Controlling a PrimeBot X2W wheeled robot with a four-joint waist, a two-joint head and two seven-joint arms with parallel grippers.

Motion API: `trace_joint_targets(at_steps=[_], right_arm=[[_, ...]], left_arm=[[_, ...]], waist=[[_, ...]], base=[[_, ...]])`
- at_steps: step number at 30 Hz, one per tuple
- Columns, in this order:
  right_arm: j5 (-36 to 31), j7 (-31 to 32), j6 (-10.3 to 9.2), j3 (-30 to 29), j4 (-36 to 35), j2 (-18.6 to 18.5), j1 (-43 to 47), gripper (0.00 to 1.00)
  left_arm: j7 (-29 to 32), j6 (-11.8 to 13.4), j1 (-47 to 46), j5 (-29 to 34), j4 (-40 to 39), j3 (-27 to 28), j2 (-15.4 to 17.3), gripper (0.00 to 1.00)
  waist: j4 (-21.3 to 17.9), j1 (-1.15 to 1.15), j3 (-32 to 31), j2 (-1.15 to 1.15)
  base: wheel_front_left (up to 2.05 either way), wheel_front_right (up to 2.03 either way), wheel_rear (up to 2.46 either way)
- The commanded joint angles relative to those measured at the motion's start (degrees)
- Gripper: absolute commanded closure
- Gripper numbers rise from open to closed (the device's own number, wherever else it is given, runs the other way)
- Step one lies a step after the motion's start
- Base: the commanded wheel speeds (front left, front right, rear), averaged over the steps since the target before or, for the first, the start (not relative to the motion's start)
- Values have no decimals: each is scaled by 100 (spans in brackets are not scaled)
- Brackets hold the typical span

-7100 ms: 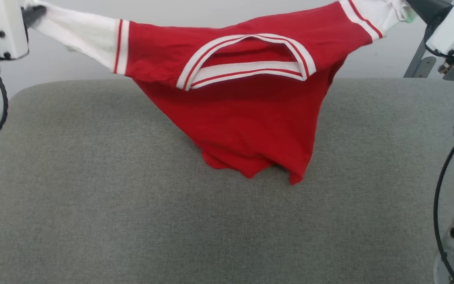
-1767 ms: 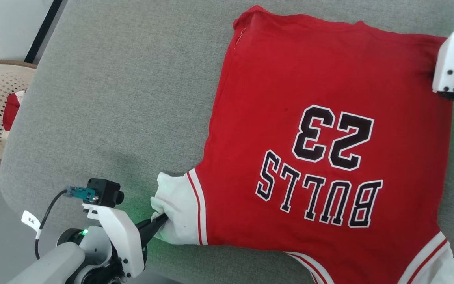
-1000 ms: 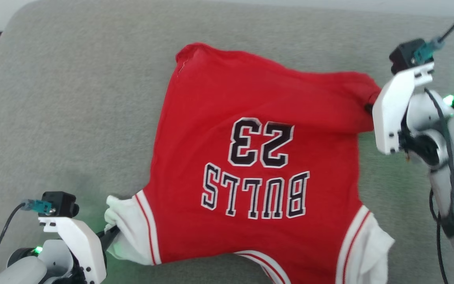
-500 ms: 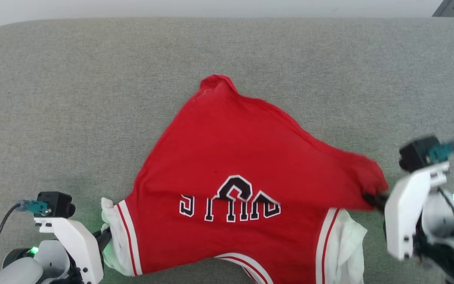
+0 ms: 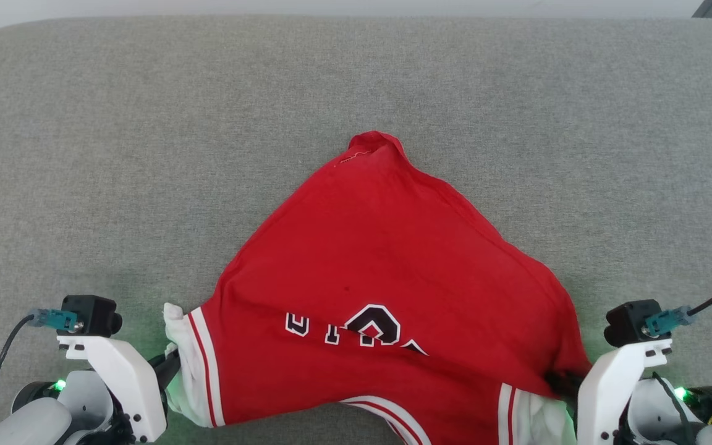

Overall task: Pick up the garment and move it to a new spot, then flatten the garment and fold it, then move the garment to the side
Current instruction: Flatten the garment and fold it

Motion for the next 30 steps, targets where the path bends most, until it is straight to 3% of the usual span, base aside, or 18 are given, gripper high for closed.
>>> trace_joint_targets(at_steps=[1,6,19,25,30], right_arm=[[-36,-188,-9,70,237,-47,-64,0],[63,-429,-18,8,-110,-301,-74,0],[-89,-646,-3,-69,-2008,-267,-446,0],[-212,-1111,-3,295,-1557,-254,-1159,0],[-85,-1423,-3,587,-629,-438,-1870,0]], left_arm=[[-4,-29,-36,37,61,-28,-79,100],[-36,-56,20,1,122,-22,-79,100],[-134,-83,182,-50,115,-23,-121,100],[-64,-141,16,63,128,-102,-237,100],[-10,-209,-160,170,225,-187,-418,100]], waist=[[6,0,-10,0],[9,0,-52,0],[111,0,-142,0],[354,0,-140,0],[711,0,-121,0]], base=[[0,0,0],[0,0,0],[0,0,0],[0,0,0],[0,0,0]])
